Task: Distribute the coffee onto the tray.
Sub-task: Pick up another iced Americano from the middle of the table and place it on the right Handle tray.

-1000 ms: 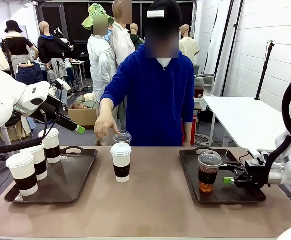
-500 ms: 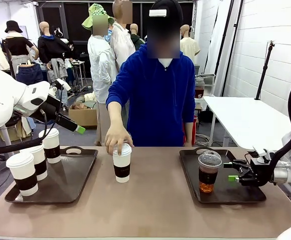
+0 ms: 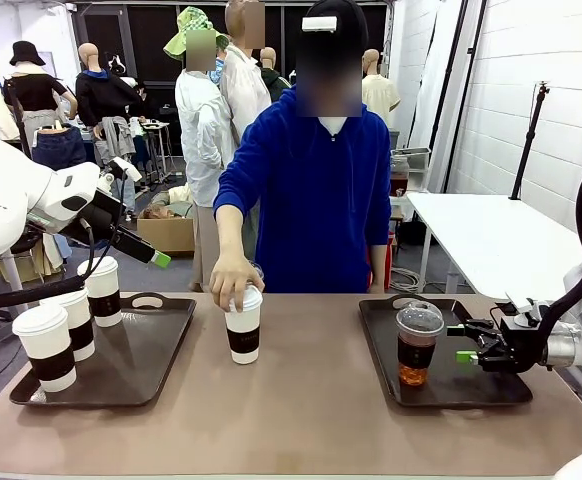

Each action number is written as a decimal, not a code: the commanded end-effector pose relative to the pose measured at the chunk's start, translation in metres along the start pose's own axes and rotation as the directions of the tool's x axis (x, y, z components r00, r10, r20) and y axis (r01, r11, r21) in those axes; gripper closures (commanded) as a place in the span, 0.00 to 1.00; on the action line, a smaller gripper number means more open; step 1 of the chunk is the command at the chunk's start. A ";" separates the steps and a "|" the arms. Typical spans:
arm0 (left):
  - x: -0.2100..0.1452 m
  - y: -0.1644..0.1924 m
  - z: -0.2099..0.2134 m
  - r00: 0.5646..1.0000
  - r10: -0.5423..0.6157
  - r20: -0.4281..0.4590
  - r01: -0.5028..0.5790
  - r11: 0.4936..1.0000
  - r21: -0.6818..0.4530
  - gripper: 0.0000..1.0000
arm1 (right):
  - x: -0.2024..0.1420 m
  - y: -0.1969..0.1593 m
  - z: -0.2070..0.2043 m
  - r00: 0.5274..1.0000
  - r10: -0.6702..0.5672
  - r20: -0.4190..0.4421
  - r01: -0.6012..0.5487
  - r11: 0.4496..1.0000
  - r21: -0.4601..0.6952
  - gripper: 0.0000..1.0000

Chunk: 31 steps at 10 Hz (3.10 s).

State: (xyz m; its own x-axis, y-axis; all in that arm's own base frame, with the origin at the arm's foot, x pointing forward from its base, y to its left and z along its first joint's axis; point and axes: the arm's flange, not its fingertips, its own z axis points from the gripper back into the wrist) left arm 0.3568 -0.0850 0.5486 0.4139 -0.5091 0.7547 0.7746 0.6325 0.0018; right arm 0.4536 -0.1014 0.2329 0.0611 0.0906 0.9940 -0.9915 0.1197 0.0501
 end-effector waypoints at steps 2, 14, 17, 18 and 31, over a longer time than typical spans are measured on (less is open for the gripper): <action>-0.002 0.001 0.000 1.000 0.006 0.008 -0.006 1.000 -0.012 0.00 | 0.000 0.000 -0.001 1.000 0.001 -0.002 -0.001 1.000 0.001 0.00; -0.002 0.001 0.000 1.000 0.006 0.008 -0.006 1.000 -0.012 0.00 | 0.045 -0.173 -0.066 0.998 0.009 -0.054 -0.010 1.000 -0.018 0.00; -0.002 0.001 0.000 1.000 0.006 0.008 -0.006 1.000 -0.012 0.00 | 0.031 -0.176 -0.102 0.998 -0.037 -0.048 0.037 0.999 -0.015 0.00; -0.002 0.001 0.000 1.000 0.006 0.008 -0.006 1.000 -0.012 0.00 | 0.028 -0.174 -0.115 0.998 -0.051 -0.047 0.051 0.999 -0.003 0.00; -0.002 0.001 0.000 1.000 0.006 0.008 -0.006 1.000 -0.012 0.00 | 0.045 -0.172 -0.182 0.998 -0.037 -0.057 0.042 0.995 0.094 0.00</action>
State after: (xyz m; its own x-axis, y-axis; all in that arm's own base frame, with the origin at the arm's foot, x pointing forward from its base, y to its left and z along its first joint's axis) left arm 0.3568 -0.0850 0.5486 0.4141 -0.5091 0.7546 0.7745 0.6326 0.0018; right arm 0.6483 0.0621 0.2513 0.1087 0.1418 0.9839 -0.9940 0.0303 0.1054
